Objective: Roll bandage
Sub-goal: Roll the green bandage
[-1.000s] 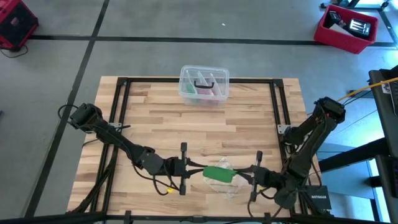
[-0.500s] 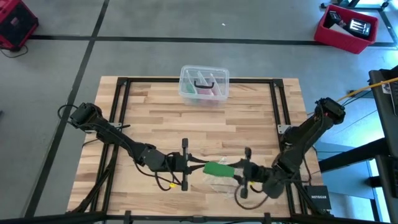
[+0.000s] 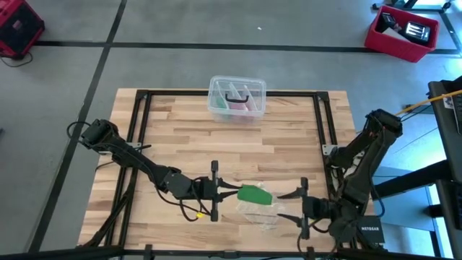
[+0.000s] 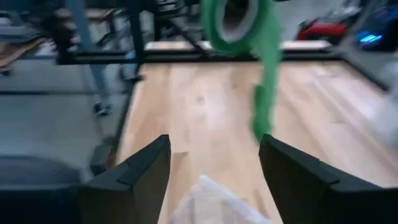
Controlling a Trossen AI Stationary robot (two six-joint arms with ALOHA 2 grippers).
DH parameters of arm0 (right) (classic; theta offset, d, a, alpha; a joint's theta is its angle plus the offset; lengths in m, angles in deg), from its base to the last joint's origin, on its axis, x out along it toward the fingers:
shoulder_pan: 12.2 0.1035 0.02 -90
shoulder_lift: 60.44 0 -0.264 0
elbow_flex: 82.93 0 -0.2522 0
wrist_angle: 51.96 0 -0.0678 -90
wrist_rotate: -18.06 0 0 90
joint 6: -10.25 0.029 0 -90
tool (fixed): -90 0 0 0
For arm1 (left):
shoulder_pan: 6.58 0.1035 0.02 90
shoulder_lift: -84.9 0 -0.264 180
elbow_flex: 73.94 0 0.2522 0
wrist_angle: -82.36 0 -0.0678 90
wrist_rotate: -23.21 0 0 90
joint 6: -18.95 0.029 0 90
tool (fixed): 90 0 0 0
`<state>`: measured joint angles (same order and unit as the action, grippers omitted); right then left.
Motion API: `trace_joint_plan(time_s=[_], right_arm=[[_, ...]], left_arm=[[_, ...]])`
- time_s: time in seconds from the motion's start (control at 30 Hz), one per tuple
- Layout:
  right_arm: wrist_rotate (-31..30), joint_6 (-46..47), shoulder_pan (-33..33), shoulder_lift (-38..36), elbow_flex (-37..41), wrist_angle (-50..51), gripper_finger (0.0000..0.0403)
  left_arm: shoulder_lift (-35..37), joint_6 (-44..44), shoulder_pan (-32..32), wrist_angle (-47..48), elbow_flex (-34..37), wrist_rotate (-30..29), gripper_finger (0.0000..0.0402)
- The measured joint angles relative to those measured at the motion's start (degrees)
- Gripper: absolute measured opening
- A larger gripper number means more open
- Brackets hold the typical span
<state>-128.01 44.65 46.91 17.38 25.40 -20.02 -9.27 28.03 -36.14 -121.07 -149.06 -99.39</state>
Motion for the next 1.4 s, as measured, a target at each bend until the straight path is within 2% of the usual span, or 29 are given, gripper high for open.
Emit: trace_joint_plan(time_s=[0.17,0.27,0.33,0.5,0.6,0.8,0.93,1.07,1.2,1.4], right_arm=[[-12.9,4.4,3.3,2.2,5.9,-2.0,0.0239],[-13.3,9.1,2.8,3.5,9.1,-3.6,0.0234],[-11.6,7.2,2.3,4.9,10.0,-8.4,0.0230],[-7.6,-12.0,2.4,6.7,10.0,-25.5,0.0213],[-6.6,-25.3,2.4,6.7,9.9,-31.8,0.0198],[-3.4,-57.4,2.4,6.8,7.4,-33.2,0.0176],[-6.4,-82.0,2.4,6.8,4.8,-33.1,0.0172],[-10.7,-100.7,1.7,6.8,3.8,-33.0,0.0172],[-11.3,-110.2,1.0,6.8,3.8,-29.3,0.0172],[-10.4,-114.3,-0.1,6.8,3.8,-20.9,0.0172]], left_arm=[[0.0,0.0,0.0,0.0,0.0,0.0,0.0010],[0.0,0.0,0.0,0.0,0.0,0.0,0.0010],[0.0,-0.1,0.0,0.0,0.0,0.0,0.0010],[0.0,-0.1,0.1,0.0,0.0,0.0,0.0011],[0.0,-0.6,0.1,0.0,0.0,0.0,0.0011],[0.0,-4.8,0.1,0.0,0.0,0.0,0.0011],[0.0,-8.4,0.1,-0.3,0.0,0.0,0.0011],[0.0,-14.3,0.9,-1.1,0.0,1.3,0.0011],[0.0,-18.9,0.9,-3.2,0.0,2.9,0.0011],[0.2,-24.3,0.7,-3.0,0.0,3.2,0.0011]])
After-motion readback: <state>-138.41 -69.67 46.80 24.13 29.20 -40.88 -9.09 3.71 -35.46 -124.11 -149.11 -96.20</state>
